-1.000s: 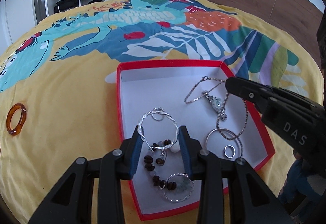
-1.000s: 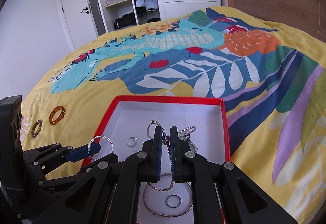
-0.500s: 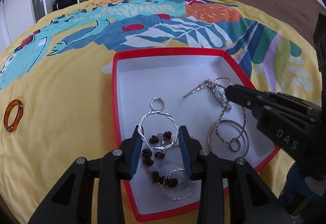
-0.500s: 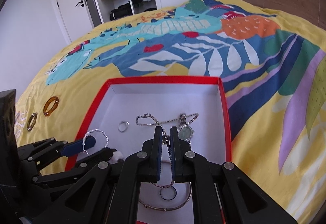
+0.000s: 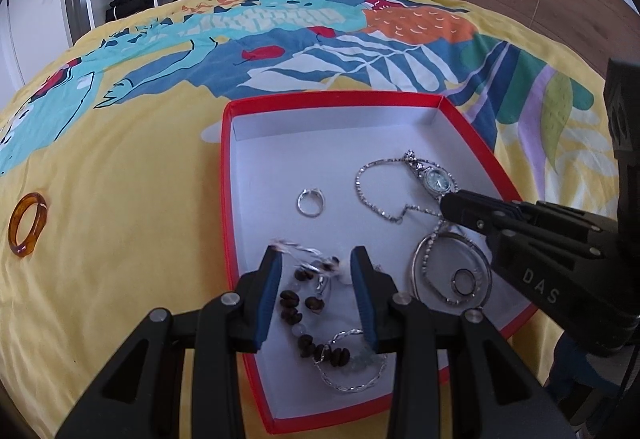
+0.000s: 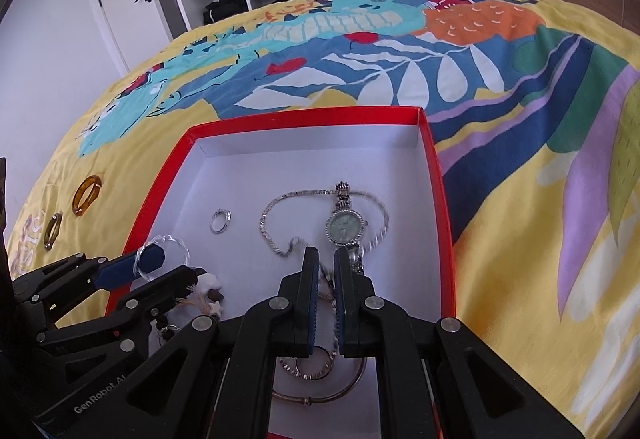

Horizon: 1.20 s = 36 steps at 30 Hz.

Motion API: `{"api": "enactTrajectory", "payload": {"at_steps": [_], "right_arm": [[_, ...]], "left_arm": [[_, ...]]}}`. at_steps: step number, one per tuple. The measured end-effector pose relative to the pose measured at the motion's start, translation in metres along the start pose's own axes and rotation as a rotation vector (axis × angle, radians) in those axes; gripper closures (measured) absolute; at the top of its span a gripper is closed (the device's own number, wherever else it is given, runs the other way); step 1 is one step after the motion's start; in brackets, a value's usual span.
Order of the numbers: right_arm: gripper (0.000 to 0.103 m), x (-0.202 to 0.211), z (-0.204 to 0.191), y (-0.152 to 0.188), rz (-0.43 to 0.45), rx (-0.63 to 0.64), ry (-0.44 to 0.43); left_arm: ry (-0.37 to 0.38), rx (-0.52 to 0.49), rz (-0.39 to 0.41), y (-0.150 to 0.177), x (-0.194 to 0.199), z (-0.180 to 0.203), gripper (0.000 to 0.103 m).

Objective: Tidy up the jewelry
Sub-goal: 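Lower and open the left tool in the box while the right tool releases the necklace there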

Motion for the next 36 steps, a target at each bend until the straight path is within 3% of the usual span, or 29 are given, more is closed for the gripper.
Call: {"api": "enactTrajectory", "payload": {"at_steps": [6, 12, 21, 27, 36], "right_arm": [[0.094, 0.001, 0.000, 0.001, 0.000, -0.001, 0.003], [0.079, 0.006, 0.002, -0.002, 0.011, -0.011, 0.009], [0.075, 0.021, 0.003, -0.010, 0.039, -0.015, 0.014], [0.069, 0.031, 0.005, -0.013, 0.053, -0.016, 0.020], [0.068, 0.047, 0.009, -0.015, 0.066, -0.026, 0.040]], "left_arm": [[0.000, -0.004, -0.001, 0.000, 0.000, 0.000, 0.069], [0.011, -0.007, -0.011, 0.001, 0.003, 0.001, 0.066], [0.018, -0.021, -0.030, 0.006, 0.007, 0.006, 0.064], [0.026, -0.026, -0.028, 0.006, 0.013, 0.009, 0.057], [0.035, -0.033, -0.015, 0.000, 0.030, 0.012, 0.057]]}}
Point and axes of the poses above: each gripper's, at about its wrist camera, not at the fingertips, and x roughly against the way its jaws point, z to its right, y to its underside, the point moved 9 cm from there along -x, roughly the way its jaws point, and after that the axes turned 11 degrees about z, right-handed, at the moved point
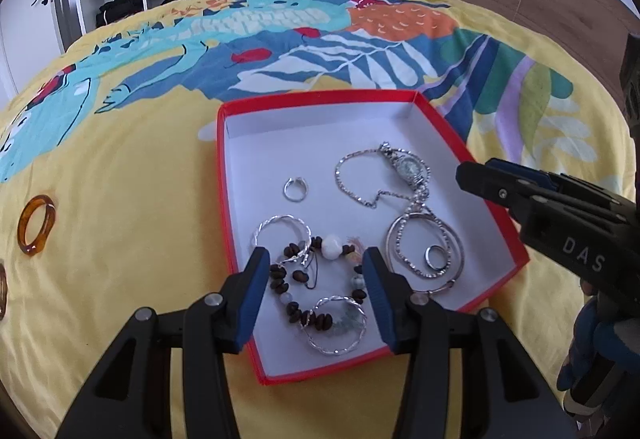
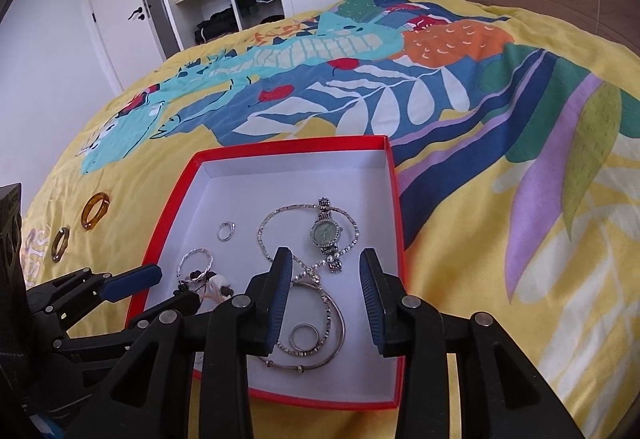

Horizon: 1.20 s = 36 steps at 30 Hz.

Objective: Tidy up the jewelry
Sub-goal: 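Lower and open the left tool in the box while the right tool releases the necklace there, then move both open tools back over the amber and dark brown bangles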

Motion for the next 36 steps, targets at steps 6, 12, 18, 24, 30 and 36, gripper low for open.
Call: {"api": "enactTrajectory", "payload": {"at_steps": [6, 12, 18, 24, 30, 36], "right_arm": [[0.067, 0.013, -0.002, -0.008, 0.018, 0.004, 0.006], [0.066, 0.026, -0.007, -0.019, 0.043, 0.009, 0.012], [0.060, 0.040, -0.019, -0.029, 0.067, 0.020, 0.010], [0.060, 0.049, -0.044, -0.040, 0.084, 0.052, -0.012], [0.060, 0.044, -0.083, -0.047, 0.091, 0.095, -0.054], [0.060, 0.029, -0.131, -0.047, 0.084, 0.142, -0.105]], "left_arm": [[0.045, 0.024, 0.033, -0.010, 0.019, 0.003, 0.057], [0.074, 0.053, 0.067, -0.019, 0.042, -0.002, 0.057], [0.087, 0.106, 0.097, -0.025, 0.064, -0.017, 0.056], [0.055, 0.132, 0.123, -0.028, 0.086, -0.043, 0.056], [-0.037, 0.166, 0.133, -0.020, 0.102, -0.091, 0.056], [-0.172, 0.238, 0.147, -0.008, 0.119, -0.164, 0.056]]}}
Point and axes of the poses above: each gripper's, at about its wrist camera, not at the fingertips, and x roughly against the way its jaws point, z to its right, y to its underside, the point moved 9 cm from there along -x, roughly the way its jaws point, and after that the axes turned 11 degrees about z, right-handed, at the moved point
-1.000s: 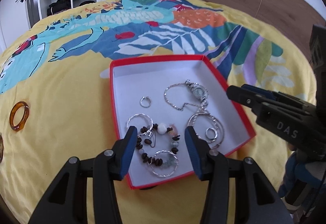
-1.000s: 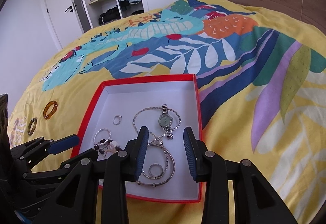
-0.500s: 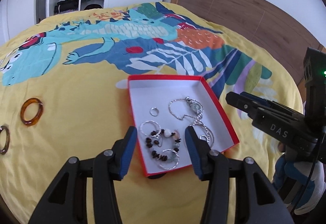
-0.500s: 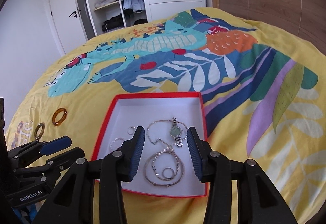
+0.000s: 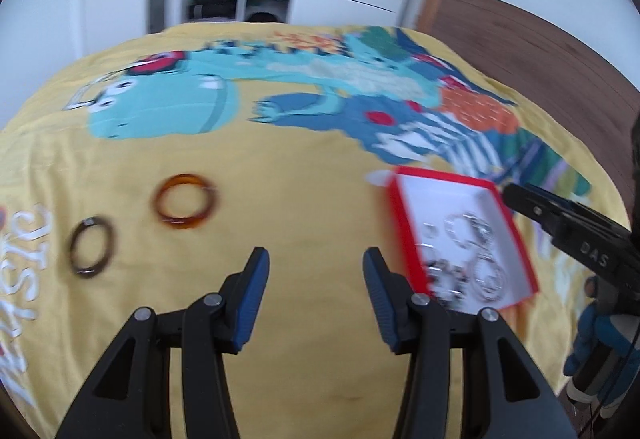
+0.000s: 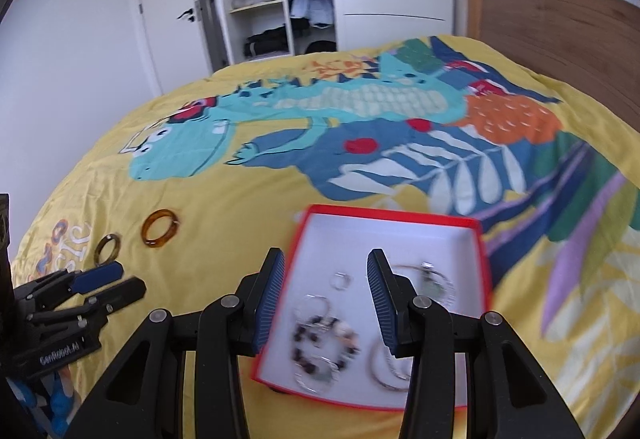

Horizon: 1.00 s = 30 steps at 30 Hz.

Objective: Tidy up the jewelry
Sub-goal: 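Move both open tools back over the amber and dark brown bangles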

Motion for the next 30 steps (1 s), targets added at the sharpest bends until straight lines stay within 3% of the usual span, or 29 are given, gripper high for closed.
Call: {"api": "enactTrajectory", "payload": {"at_steps": [16, 21, 30], "right_arm": [[0.060, -0.079, -0.122, 0.011, -0.065, 0.113, -0.156], [0.060, -0.105, -0.153, 0.016, -0.076, 0.130, -0.199], [0.060, -0.141, -0.187, 0.021, -0.084, 0.153, -0.244]], "left_arm": [[-0.395, 0.199, 0.064, 0.002, 0.009, -0.215, 0.056], [-0.429, 0.259, 0.078, 0.006, -0.004, -0.251, 0.056], [-0.428, 0.266, 0.061, 0.020, -0.028, -0.269, 0.056]]}}
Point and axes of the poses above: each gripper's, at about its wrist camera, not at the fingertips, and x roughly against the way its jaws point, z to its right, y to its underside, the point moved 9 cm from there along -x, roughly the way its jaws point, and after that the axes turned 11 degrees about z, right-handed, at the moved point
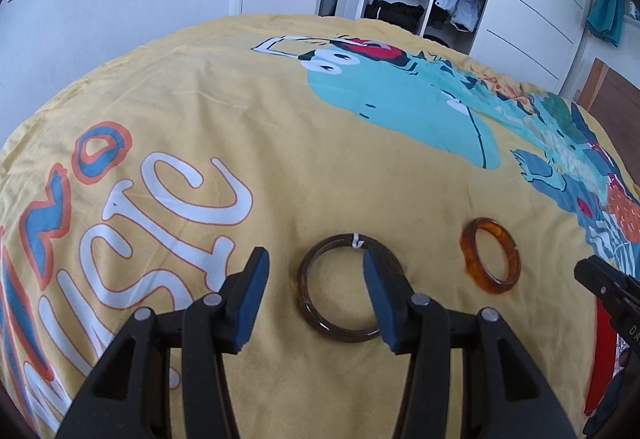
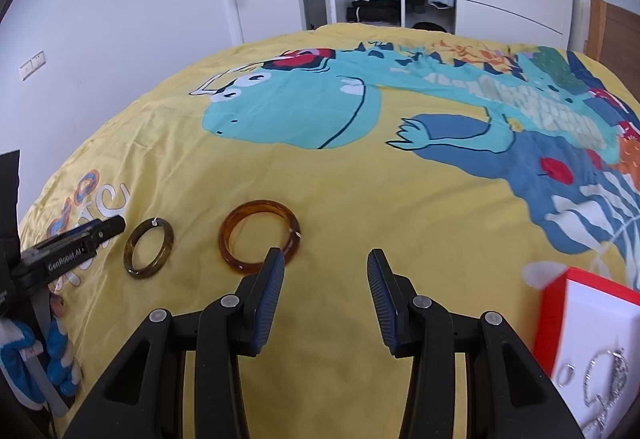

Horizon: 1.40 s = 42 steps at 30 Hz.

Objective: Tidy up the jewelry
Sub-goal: 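Move both open tools back over the amber and dark brown bangles, then grasp the amber bangle with the right tool while the left tool grips the dark brown bangle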

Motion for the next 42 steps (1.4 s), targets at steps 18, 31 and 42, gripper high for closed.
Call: {"api": "enactTrajectory", "payload": {"at_steps": [18, 31, 42], "right_arm": [[0.060, -0.055, -0.017, 0.012, -0.042, -0.016, -0.017], [0.063, -0.083, -0.026, 0.023, -0.089, 0.005, -0.009], [0.070, -0.095, -0.025, 0.029, -0.096, 0.017, -0.013]], "left_arm": [[0.014, 0.034, -0.077, 0.026, -0.027, -0.007, 0.056], [0.031, 0.065, -0.117, 0.032, -0.037, -0.013, 0.056], [-0.020, -0.013, -0.124, 0.036, -0.044, -0.008, 0.056]]}}
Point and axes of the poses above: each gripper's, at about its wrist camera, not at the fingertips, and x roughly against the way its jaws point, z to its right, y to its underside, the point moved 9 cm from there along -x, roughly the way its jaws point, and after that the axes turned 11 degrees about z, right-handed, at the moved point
